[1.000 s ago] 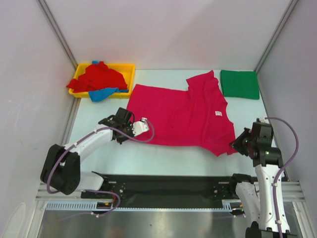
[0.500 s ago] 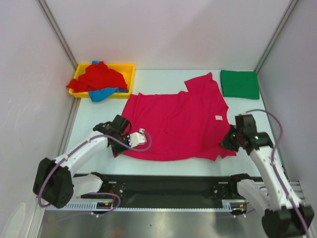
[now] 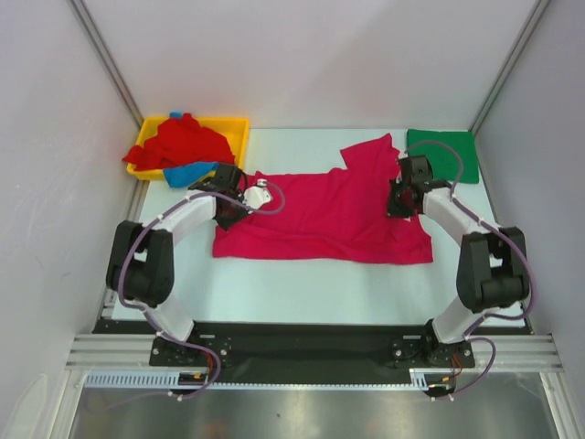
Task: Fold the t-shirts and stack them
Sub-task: Fold the tshirt
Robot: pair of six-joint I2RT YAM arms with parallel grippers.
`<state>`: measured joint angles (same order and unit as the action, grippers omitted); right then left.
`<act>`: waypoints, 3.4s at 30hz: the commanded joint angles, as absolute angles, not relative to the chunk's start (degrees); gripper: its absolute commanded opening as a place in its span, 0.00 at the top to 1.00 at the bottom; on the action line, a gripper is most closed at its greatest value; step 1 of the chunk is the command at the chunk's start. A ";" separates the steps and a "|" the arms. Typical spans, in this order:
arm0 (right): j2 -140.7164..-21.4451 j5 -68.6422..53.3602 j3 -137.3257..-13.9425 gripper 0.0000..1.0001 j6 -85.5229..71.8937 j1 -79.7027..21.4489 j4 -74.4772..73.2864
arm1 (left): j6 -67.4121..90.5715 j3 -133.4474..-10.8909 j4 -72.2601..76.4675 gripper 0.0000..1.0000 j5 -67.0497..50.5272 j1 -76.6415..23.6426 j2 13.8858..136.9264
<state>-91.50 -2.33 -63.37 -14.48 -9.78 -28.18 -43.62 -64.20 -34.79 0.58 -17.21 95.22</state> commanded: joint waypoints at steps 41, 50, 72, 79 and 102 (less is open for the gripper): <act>-86.12 -12.13 -48.78 0.33 -23.47 15.91 -28.66 | -49.83 -47.02 -14.42 0.15 2.72 -20.04 87.79; -87.37 -10.04 -48.07 0.89 -23.21 16.35 -28.29 | -49.66 -41.92 -16.59 0.94 4.48 -21.18 89.66; -66.88 -3.61 -44.57 0.78 -31.20 19.51 -55.63 | -45.96 -39.28 -52.99 0.89 -1.85 -20.57 73.83; -67.33 -0.09 -51.82 0.43 -29.71 22.85 -55.90 | -48.86 -46.04 -60.19 0.19 -4.75 -20.13 74.18; -90.43 -13.71 -49.13 0.73 -34.10 -7.65 -33.49 | -20.83 -63.04 -32.43 0.14 -8.35 -23.29 84.21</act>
<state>-87.61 -12.58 -49.43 -32.95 -7.77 -37.80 -23.14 -66.22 -35.38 -12.95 -23.92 85.19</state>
